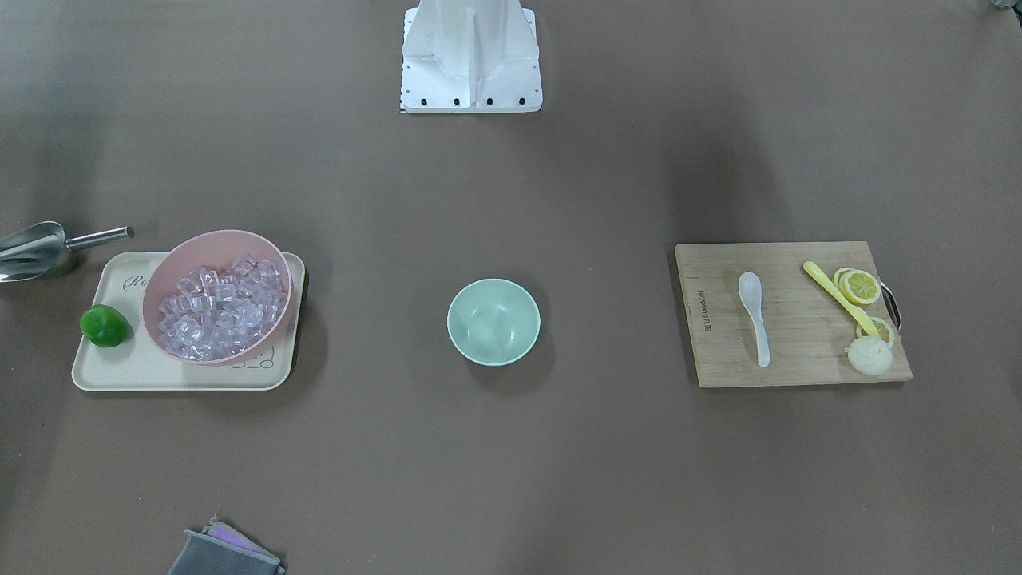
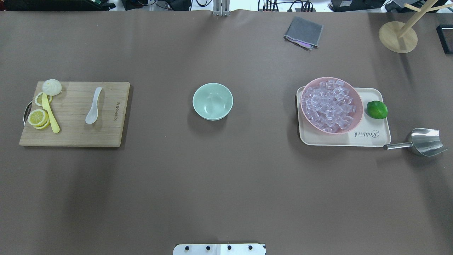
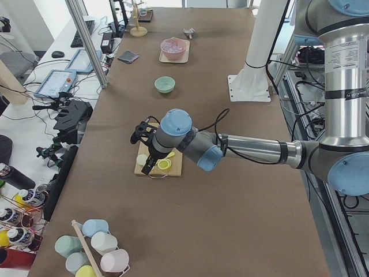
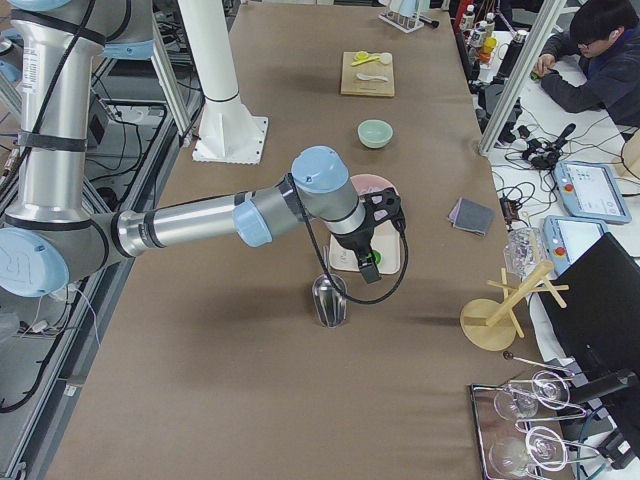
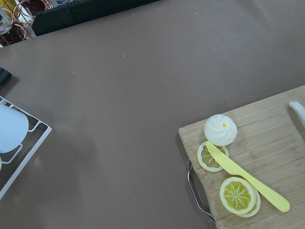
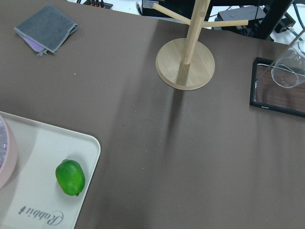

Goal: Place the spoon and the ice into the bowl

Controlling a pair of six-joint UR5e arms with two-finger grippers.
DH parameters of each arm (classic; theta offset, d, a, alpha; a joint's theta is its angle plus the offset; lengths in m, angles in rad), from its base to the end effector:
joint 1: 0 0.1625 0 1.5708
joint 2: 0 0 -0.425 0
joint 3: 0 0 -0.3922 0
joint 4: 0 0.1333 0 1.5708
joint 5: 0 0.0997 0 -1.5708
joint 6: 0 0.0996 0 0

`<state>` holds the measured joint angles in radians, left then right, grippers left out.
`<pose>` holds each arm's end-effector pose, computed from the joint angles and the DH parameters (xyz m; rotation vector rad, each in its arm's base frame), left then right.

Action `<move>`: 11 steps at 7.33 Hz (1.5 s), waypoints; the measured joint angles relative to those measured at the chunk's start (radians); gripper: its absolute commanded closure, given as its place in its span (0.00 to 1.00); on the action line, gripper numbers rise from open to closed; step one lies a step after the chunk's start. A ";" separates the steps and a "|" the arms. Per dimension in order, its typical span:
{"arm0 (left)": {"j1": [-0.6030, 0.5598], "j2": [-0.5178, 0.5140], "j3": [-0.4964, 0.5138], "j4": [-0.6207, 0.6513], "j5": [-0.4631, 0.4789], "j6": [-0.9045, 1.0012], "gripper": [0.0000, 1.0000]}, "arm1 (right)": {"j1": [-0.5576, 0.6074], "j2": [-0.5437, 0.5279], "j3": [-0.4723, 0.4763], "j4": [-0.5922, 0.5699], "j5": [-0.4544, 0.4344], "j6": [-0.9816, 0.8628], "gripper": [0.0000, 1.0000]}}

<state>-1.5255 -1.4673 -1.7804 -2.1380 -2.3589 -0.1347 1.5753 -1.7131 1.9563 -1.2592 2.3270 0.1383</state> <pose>-0.0414 -0.4702 0.5364 0.5659 0.8103 0.1831 0.0670 -0.4430 0.4978 0.4766 -0.7686 -0.0768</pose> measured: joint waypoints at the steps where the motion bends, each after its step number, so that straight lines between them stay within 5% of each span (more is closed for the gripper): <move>1: 0.022 -0.030 0.003 -0.007 0.002 -0.001 0.02 | -0.040 0.027 0.002 0.006 0.002 0.004 0.01; 5: 0.179 -0.157 0.063 -0.016 0.016 -0.165 0.02 | -0.272 0.179 0.000 0.008 -0.022 0.110 0.01; 8: 0.356 -0.217 0.092 -0.021 0.144 -0.445 0.02 | -0.462 0.248 0.015 0.007 -0.203 0.477 0.00; 11: 0.545 -0.275 0.119 -0.033 0.371 -0.619 0.03 | -0.589 0.287 0.022 0.005 -0.362 0.764 0.00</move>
<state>-0.9803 -1.7426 -1.6613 -2.1714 -1.9881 -0.7541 0.9867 -1.4259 1.9783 -1.2543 1.9645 0.9020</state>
